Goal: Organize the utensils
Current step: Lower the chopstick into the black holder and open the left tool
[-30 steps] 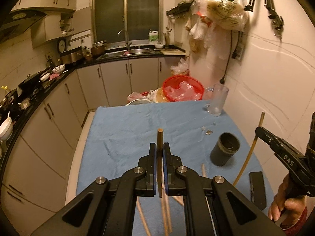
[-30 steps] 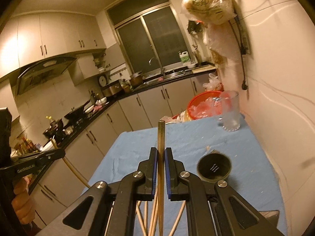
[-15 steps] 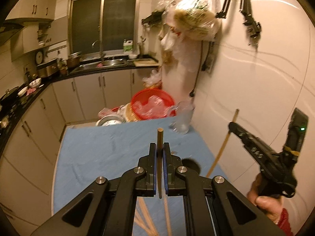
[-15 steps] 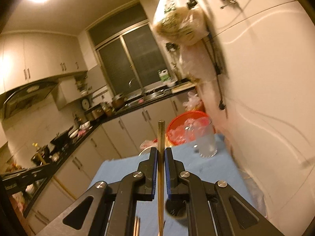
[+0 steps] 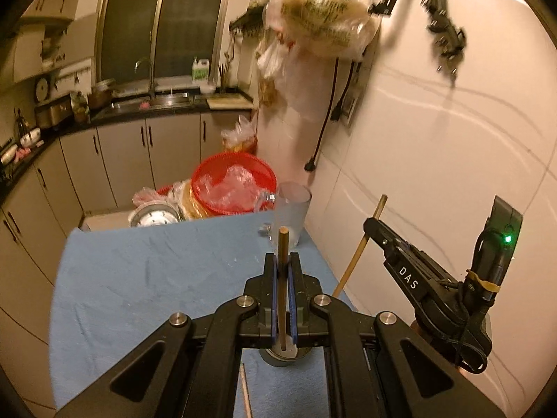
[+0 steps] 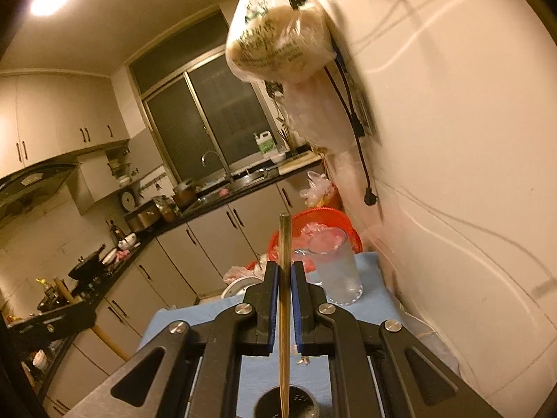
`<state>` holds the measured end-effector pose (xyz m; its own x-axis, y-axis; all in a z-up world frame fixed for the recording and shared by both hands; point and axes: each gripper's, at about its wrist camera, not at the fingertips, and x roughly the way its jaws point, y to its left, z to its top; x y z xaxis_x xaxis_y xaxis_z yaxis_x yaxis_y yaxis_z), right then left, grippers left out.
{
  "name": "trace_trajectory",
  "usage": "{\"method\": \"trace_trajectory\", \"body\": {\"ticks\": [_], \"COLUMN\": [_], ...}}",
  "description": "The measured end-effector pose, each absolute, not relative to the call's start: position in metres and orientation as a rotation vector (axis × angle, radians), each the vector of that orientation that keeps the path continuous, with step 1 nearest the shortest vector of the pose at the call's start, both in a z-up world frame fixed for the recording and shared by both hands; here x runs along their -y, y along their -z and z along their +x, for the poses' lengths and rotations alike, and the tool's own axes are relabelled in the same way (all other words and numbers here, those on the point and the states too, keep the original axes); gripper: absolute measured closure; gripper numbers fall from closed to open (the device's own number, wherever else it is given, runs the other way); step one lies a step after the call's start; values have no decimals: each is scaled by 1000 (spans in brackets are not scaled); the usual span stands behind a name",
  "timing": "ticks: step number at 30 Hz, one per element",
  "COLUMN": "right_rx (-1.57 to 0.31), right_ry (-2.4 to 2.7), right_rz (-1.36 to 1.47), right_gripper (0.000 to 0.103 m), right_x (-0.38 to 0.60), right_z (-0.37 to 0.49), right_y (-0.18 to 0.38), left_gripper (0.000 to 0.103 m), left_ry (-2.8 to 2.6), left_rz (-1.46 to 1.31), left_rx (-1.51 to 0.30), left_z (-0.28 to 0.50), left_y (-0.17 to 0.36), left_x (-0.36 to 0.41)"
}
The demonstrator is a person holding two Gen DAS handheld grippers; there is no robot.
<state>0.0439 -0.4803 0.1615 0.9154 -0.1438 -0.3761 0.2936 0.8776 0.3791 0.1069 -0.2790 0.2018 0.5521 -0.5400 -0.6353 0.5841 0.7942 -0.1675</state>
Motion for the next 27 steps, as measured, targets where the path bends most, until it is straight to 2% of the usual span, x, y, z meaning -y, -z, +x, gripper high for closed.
{"method": "trace_trajectory", "body": {"ticks": [8, 15, 17, 19, 21, 27], "right_rx": [-448, -528, -539, -538, -527, -482], "right_ry": [216, 195, 191, 191, 188, 176], "right_rz": [446, 465, 470, 469, 465, 469], "right_gripper": [95, 93, 89, 86, 86, 86], "right_x": [483, 483, 484, 485, 482, 474], "right_z": [68, 75, 75, 72, 65, 36], "right_y": [-121, -99, -98, -101, -106, -126], "left_gripper": [97, 96, 91, 72, 67, 65], "left_ry": [639, 613, 618, 619, 609, 612], "left_rz": [104, 133, 131, 120, 119, 90], "left_rx": [-827, -839, -840, -833, -803, -770], "left_z": [122, 122, 121, 121, 117, 105], "left_y": [-150, -136, -137, -140, -145, -159], "left_x": [293, 292, 289, 286, 281, 261]}}
